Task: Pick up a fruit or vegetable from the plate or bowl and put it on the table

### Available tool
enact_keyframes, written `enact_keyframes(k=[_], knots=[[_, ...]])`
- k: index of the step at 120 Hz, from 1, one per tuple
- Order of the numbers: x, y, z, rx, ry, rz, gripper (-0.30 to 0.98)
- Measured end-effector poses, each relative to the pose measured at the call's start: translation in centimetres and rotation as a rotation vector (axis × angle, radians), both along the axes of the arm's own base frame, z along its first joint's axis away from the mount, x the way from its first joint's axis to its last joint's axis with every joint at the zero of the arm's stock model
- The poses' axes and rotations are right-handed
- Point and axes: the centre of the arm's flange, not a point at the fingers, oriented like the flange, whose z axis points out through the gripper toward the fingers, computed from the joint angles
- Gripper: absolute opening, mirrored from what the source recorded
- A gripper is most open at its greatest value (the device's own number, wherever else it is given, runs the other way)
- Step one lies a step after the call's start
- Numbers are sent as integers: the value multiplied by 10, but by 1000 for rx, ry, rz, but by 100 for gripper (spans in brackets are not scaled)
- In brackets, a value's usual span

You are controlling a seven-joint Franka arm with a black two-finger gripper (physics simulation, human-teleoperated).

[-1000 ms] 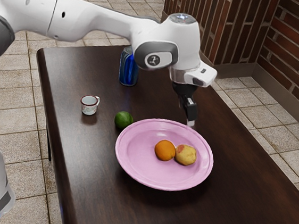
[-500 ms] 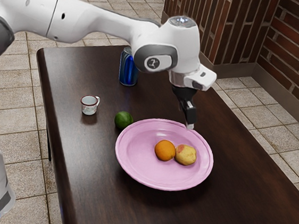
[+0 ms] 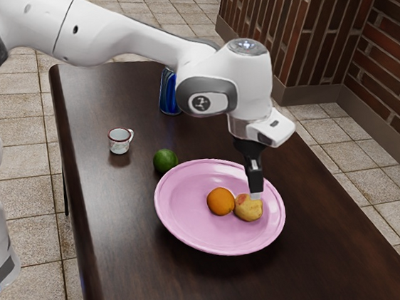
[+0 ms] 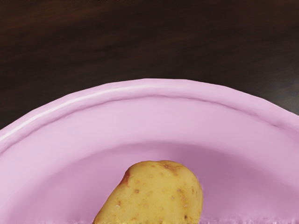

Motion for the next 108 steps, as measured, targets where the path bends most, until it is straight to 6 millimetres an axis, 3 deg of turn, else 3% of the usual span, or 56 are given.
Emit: enact_keyframes(k=[13, 49, 87, 108], knots=[[-4, 1, -1, 1, 1, 0, 69], [7, 40, -9, 1, 4, 71, 69], [1, 23, -18, 1, 5, 39, 69], [1, 24, -24, -3, 7, 42, 69]])
